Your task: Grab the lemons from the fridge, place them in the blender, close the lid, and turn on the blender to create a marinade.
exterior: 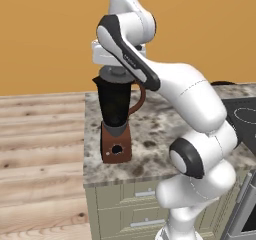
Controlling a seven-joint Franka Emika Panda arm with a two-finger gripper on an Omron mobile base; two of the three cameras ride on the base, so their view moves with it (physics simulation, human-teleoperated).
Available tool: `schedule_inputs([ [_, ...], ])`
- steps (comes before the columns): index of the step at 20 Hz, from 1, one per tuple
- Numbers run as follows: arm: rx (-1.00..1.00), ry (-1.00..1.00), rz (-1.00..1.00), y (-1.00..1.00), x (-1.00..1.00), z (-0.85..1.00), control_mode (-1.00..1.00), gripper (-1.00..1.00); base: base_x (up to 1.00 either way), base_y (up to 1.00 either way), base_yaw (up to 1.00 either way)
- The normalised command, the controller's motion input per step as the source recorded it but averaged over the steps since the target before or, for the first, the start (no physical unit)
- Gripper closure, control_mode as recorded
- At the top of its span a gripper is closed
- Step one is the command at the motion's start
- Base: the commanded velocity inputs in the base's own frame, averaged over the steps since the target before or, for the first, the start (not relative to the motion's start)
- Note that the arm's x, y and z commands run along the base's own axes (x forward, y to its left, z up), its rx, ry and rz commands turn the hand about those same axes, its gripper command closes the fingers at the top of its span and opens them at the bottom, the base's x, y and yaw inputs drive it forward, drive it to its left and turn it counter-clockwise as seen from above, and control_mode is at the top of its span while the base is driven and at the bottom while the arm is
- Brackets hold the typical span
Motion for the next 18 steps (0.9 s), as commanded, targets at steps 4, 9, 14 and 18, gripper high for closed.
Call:
schedule_inputs([
  [4,0.0,0.0,-0.04,0.35,0.27,0.0,-1.0,1.0,0.0,0.0,0.0],
  [9,0.0,0.0,0.0,0.03,0.17,-0.18,-1.0,1.0,0.0,0.0,0.0],
  [14,0.0,-0.04,0.0,-0.12,0.26,-0.01,-1.0,1.0,0.0,0.0,0.0],
  [18,0.0,-0.04,0.0,-0.03,0.3,0.0,-1.0,1.0,0.0,0.0,0.0],
])
